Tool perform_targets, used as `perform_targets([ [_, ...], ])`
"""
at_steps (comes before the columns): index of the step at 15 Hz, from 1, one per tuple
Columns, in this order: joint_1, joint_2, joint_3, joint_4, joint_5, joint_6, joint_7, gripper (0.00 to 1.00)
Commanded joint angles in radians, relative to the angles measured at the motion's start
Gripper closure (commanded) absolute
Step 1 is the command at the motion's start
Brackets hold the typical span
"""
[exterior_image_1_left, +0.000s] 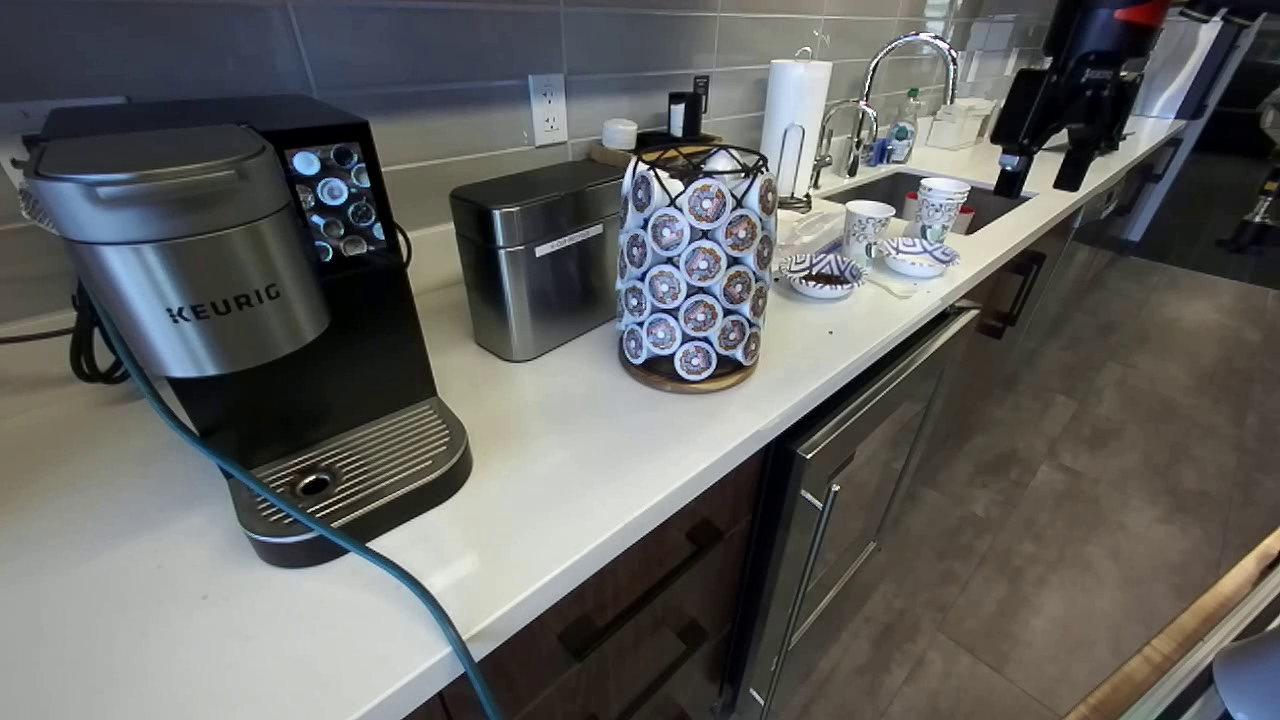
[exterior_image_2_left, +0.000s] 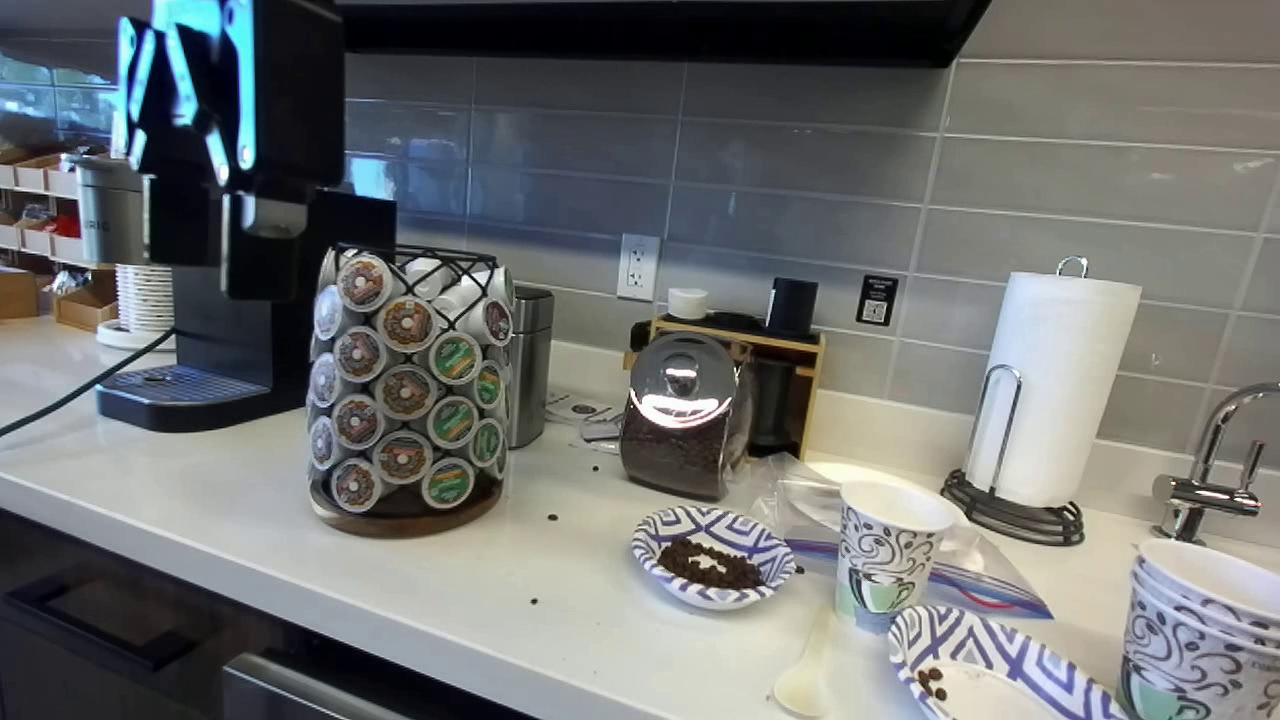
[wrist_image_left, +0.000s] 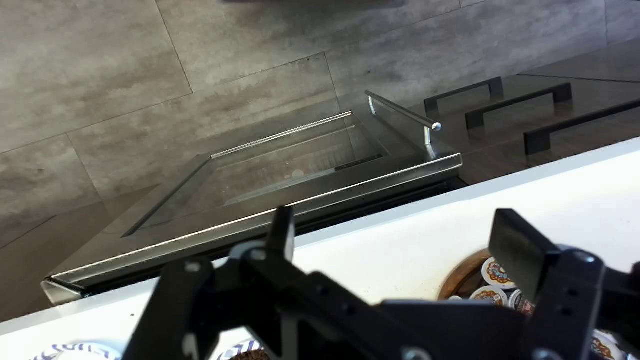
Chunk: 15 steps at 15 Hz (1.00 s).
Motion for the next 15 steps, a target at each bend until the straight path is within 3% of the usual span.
perform_targets([
  [1,-0.045,0.038,-0.029,0.031,0.026,0.017,0.074,0.00],
  [5,-0.102,0.111,-0.121,0.117,0.084,0.037,0.096,0.00],
  [8,-0.117,0.205,-0.158,0.209,0.192,0.022,0.141,0.00],
  [13,-0.116,0.352,-0.158,0.330,0.376,-0.015,0.273,0.00],
  [14,-0.129,0.283,-0.151,0.269,0.319,0.020,0.214,0.00],
  [15,-0.128,0.311,-0.149,0.289,0.341,0.019,0.233,0.00],
])
